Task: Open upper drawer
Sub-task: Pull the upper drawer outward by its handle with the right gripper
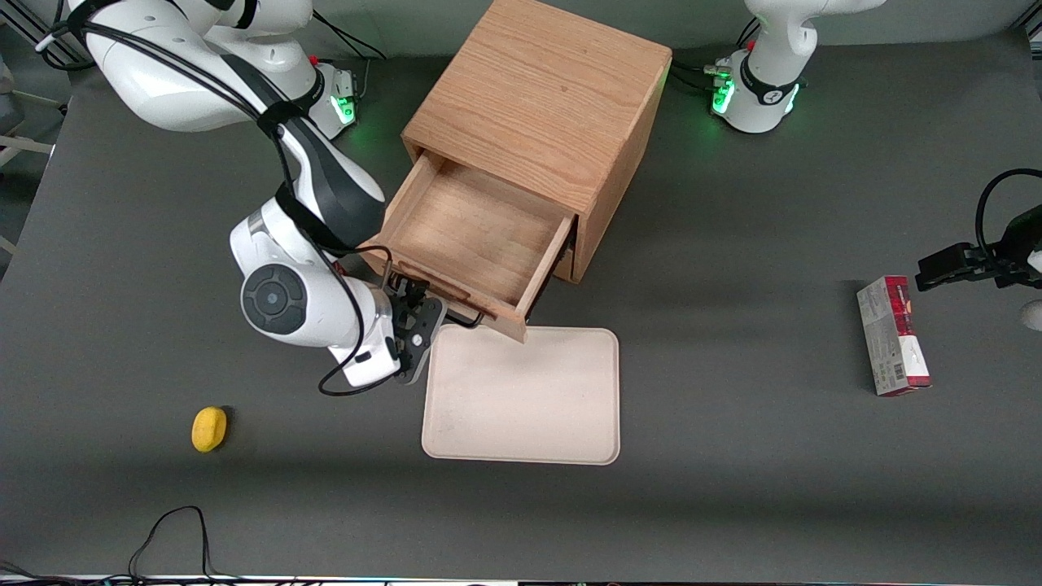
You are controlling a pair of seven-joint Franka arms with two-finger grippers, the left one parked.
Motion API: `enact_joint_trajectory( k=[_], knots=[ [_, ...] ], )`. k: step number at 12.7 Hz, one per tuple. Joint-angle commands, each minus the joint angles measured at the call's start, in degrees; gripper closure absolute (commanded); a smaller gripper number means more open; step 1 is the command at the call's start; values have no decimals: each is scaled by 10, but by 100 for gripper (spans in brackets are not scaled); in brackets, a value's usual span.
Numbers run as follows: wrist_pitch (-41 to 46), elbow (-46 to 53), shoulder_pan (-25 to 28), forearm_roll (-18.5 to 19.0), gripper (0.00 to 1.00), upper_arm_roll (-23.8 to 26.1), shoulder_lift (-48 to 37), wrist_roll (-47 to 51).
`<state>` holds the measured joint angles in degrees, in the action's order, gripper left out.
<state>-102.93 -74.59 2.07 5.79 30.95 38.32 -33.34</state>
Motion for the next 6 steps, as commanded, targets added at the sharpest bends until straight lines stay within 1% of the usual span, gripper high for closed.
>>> enact_joint_trajectory(
  k=[1,3,4,5,6],
  knots=[
    [16,46,8,15,0,-7,19,-9],
    [16,58,8,17,0,-9,14,-5],
    [16,60,8,32,0,-23,6,-4],
    [17,63,8,60,0,-24,-9,-4],
    [18,64,8,67,0,-25,-25,-4]
  ],
)
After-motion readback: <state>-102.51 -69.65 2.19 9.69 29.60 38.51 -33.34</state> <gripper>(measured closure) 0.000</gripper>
